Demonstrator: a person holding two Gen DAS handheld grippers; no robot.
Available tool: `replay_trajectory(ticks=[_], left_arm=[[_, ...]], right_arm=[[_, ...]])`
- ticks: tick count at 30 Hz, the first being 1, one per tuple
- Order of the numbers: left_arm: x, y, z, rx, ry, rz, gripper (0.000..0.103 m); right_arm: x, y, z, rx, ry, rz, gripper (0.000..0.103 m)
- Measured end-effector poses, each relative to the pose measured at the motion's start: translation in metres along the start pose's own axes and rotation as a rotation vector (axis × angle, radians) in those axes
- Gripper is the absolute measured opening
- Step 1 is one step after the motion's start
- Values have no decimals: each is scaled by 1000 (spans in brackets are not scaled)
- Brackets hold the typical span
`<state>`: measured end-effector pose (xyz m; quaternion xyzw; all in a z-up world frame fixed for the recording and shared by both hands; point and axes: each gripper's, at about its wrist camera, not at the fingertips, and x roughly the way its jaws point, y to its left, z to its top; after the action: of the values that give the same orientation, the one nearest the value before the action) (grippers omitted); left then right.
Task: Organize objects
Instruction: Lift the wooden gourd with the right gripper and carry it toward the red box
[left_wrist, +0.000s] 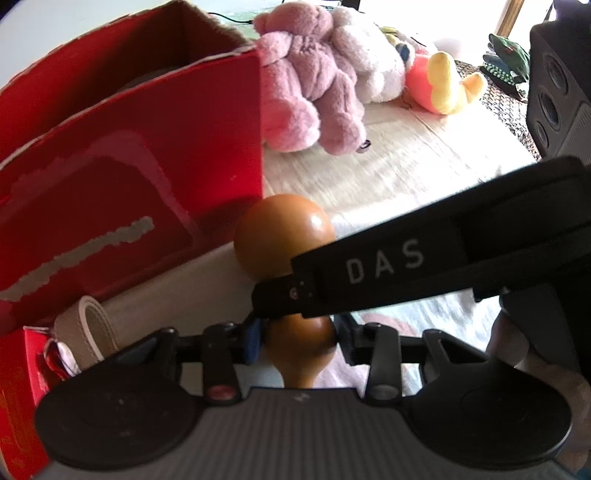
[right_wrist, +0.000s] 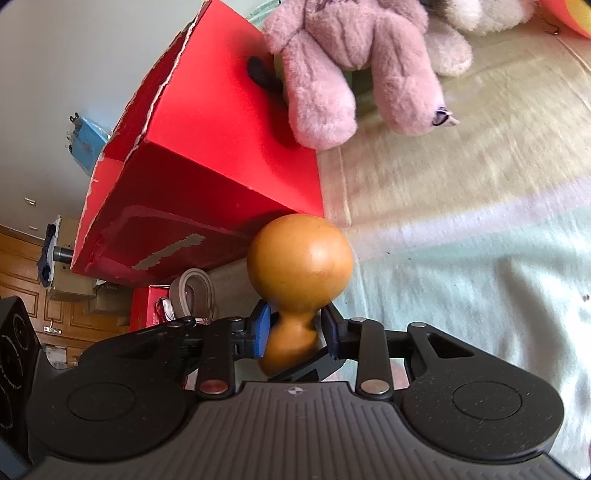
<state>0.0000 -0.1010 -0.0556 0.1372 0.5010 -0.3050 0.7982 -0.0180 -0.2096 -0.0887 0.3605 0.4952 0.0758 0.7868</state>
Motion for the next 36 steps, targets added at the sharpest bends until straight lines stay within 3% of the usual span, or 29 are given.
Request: replay_trajectory(ticks=[11,23,30,36], left_arm=[[-21,-26,12,42,-51,-15,41],[-71,-61,34,83,-190,21,41],[-107,-54,52,65,-297,87,41],[-134,-21,68,42,-357,140,41]], right_arm=[[-35,0,-6,-28,-88,20,33],[-80,14,2,-92,-220,82,33],[-95,40,28,-187,-276,145,33],[-84,81,53,-263,-299,184,33]])
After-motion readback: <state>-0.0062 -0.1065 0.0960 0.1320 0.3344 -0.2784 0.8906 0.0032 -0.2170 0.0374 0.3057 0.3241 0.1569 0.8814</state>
